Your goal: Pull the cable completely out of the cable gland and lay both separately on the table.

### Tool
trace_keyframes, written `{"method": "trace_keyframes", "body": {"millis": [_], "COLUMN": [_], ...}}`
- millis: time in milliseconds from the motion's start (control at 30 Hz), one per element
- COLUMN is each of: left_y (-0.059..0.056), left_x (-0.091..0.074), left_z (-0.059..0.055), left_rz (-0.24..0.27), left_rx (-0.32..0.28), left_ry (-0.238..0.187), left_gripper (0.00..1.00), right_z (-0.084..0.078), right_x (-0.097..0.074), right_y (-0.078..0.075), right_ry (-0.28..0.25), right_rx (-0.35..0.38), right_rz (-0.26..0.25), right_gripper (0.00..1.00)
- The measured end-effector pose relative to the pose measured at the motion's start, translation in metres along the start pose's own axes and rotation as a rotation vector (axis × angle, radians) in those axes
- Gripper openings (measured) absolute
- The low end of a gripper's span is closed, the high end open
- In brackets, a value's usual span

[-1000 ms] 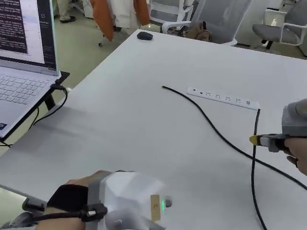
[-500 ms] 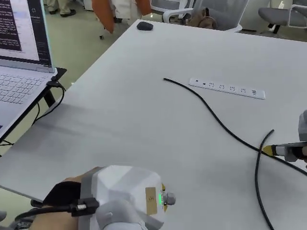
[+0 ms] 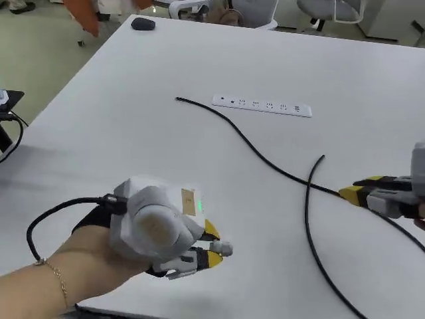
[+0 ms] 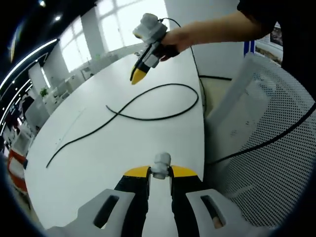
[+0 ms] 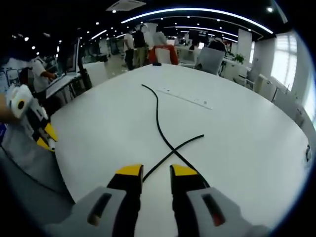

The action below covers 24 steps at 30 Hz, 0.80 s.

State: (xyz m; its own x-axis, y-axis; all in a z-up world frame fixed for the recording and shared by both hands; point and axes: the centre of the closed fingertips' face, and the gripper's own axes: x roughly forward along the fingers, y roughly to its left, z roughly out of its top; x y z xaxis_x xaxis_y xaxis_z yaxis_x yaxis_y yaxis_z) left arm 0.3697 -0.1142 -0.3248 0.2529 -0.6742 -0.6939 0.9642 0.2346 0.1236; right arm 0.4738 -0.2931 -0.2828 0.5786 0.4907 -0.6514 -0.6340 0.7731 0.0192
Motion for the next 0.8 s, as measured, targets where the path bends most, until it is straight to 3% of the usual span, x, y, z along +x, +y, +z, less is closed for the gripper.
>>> {"method": "trace_keyframes", "body": {"millis": [67,133,200,267,333,433,600,633,667,700,800], "left_y": [0.005,0.006,0.006,0.007,0.004,0.006,0.005,0.008,0.009,0.009,0.010], "left_x": [0.015,0.029,0.041,0.049,0.055,0.059,0.064,0.066,0.062,0.063,0.060], "left_z": [-0.011,-0.022,-0.037,-0.043,-0.049,-0.057,-0.072,-0.062,-0.069,-0.069,-0.072], "left_rz": [-0.015,-0.038,-0.068,-0.076,-0.102,-0.089,-0.091,-0.076,-0.082,-0.067,-0.052], "left_rx": [0.039,0.047,0.055,0.037,-0.017,0.018,0.016,0.000,-0.003,-0.036,-0.004], "left_ry": [0.034,0.066,0.112,0.118,0.117,0.142,0.177,0.108,0.149,0.139,0.163], "left_gripper": [0.17,0.17,0.17,0.17,0.17,0.17,0.17,0.17,0.17,0.17,0.23], "right_z": [0.001,0.004,0.005,0.003,0.001,-0.003,-0.005,-0.006,-0.006,-0.006,-0.006], "right_x": [-0.012,-0.022,-0.032,-0.038,-0.046,-0.052,-0.058,-0.059,-0.059,-0.060,-0.062], "right_y": [0.009,0.020,0.032,0.040,0.053,0.064,0.074,0.076,0.077,0.079,0.082], "right_ry": [-0.017,-0.043,-0.055,-0.058,-0.066,-0.070,-0.083,-0.080,-0.079,-0.080,-0.081], "right_rx": [-0.009,0.040,0.033,0.032,0.052,0.063,0.083,0.084,0.088,0.097,0.097], "right_rz": [-0.008,0.006,0.016,0.019,0.039,0.046,0.047,0.051,0.055,0.059,0.064], "right_gripper": [0.22,0.21,0.21,0.21,0.21,0.21,0.20,0.20,0.21,0.21,0.21]}}
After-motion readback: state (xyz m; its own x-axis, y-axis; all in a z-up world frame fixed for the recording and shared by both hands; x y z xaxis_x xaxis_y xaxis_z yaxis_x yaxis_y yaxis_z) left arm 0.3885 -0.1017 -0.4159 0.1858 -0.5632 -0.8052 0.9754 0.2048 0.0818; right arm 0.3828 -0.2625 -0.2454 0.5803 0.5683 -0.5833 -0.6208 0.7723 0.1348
